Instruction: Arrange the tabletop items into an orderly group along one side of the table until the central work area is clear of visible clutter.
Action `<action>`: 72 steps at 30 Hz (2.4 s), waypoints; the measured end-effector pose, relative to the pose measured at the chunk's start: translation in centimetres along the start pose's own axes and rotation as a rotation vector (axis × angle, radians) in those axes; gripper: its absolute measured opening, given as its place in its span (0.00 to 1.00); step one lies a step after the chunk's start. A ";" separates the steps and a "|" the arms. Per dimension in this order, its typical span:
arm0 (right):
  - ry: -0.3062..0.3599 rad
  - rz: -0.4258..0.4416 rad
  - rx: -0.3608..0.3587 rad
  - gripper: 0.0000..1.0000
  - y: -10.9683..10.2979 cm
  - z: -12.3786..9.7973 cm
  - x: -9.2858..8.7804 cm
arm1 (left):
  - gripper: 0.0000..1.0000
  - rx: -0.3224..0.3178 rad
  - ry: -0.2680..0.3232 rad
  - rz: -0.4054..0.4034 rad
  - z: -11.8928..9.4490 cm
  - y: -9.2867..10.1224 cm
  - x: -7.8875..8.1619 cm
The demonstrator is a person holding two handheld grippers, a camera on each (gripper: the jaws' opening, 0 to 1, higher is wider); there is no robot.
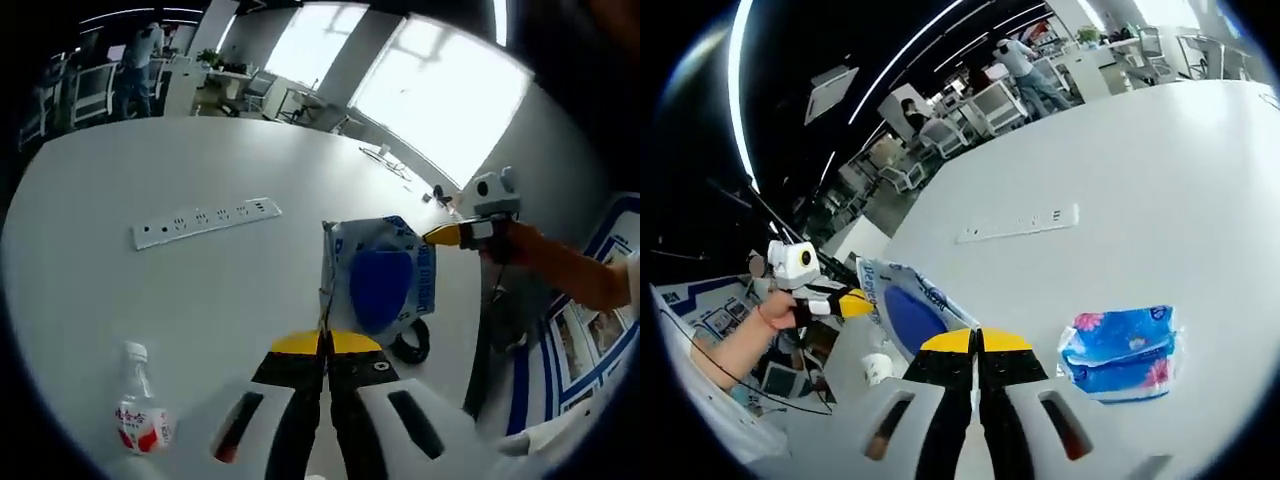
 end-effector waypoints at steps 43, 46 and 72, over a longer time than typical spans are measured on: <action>-0.283 -0.127 -0.071 0.00 5.7 7.7 -1.2 | 0.00 0.050 -0.066 -0.206 4.7 -4.1 -4.9; -0.292 -0.130 -0.083 0.00 6.0 7.9 -1.4 | 0.00 0.047 -0.074 -0.209 5.0 -4.2 -5.1; -0.367 -0.171 -0.149 0.00 8.1 9.6 -2.5 | 0.00 0.039 -0.121 -0.285 6.8 -4.5 -7.1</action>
Point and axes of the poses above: the point that each gripper's makers call its tool centre point, and the gripper's own axes: z roughly forward along the fingers, y roughly to its right, x roughly out of its top, the point moved 2 cm from there along -z, roughly backward along the fingers, and after that the axes turned 1 degree about -y, right-handed, at the moved point
